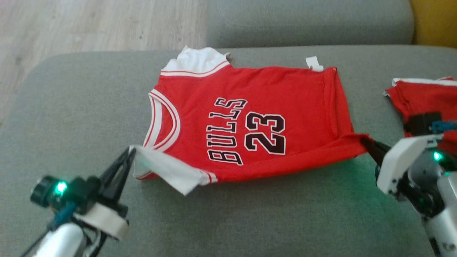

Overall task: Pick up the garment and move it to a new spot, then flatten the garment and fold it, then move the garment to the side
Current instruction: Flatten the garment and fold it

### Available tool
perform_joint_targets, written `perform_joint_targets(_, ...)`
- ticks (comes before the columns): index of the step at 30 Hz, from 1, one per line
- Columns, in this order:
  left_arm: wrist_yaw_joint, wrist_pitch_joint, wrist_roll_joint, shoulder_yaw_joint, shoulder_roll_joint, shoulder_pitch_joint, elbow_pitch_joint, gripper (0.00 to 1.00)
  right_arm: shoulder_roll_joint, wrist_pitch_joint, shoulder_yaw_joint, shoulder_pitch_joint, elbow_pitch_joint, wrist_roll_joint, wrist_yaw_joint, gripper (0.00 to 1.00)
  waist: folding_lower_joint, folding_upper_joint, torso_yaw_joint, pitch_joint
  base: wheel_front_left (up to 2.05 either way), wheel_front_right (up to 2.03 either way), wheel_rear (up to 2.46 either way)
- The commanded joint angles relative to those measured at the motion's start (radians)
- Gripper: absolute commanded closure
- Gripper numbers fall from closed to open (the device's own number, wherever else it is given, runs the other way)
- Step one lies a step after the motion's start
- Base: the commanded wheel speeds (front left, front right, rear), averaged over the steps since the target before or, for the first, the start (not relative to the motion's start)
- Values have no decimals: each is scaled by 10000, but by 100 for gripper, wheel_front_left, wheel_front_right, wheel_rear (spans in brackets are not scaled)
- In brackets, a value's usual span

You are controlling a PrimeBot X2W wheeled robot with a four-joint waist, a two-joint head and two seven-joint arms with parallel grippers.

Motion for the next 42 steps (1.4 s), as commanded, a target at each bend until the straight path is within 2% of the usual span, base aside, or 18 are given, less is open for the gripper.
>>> perform_joint_targets(1,-52,23,39,457,321,-795,-111,100,-35,60,-81,-511,-212,-210,-9,100,-3,0,-113,283,0,0,0)
perform_joint_targets(6,-386,295,23,304,195,-1977,798,100,533,508,-284,-1255,322,-1053,-9,100,-3,0,-235,762,0,0,0)
perform_joint_targets(12,-648,307,179,-23,104,-3219,2022,100,900,663,-384,-1934,946,-1804,-9,100,-3,0,-343,1190,0,0,0)
perform_joint_targets(27,-877,-82,331,-1177,-459,-5995,5038,100,1230,65,-187,-3326,2377,-2373,-9,100,-3,0,-601,2032,0,0,0)
perform_joint_targets(28,-880,-139,327,-1238,-500,-6172,5237,97,1263,-81,-122,-3426,2420,-2363,-9,56,-3,0,-613,2077,0,0,0)
perform_joint_targets(29,-881,-183,345,-1286,-541,-6337,5429,66,1288,-211,-84,-3509,2478,-2338,-9,3,-3,0,-620,2118,0,0,0)
perform_joint_targets(30,-882,-245,384,-1332,-590,-6502,5615,12,1313,-308,-47,-3588,2550,-2289,-9,0,-3,0,-618,2154,0,0,0)
perform_joint_targets(31,-883,-302,374,-1338,-669,-6648,5804,0,1311,-421,34,-3665,2584,-2246,-9,0,-3,0,-609,2187,0,0,0)
perform_joint_targets(34,-852,-578,342,-1317,-905,-6991,6190,0,1269,-1066,152,-3896,2534,-2123,-9,0,-3,0,-577,2224,0,0,0)
perform_joint_targets(39,-182,-1010,-130,-522,-1321,-6968,6129,0,1093,-3040,457,-3929,2178,-2097,-9,0,-3,0,-428,1994,0,0,0)
perform_joint_targets(40,-182,-1010,-130,-522,-1321,-6968,6129,0,1093,-3040,457,-3929,2178,-2097,-9,0,-3,0,-428,1994,0,0,0)
perform_joint_targets(41,-47,-1032,-255,-279,-1406,-6847,5889,0,1067,-3437,487,-3855,2101,-2075,-9,0,-3,0,-387,1911,0,0,0)
perform_joint_targets(42,207,-1042,-421,352,-1515,-6432,4914,0,1004,-4278,490,-3678,1882,-2087,-9,0,-3,0,-322,1778,0,0,0)
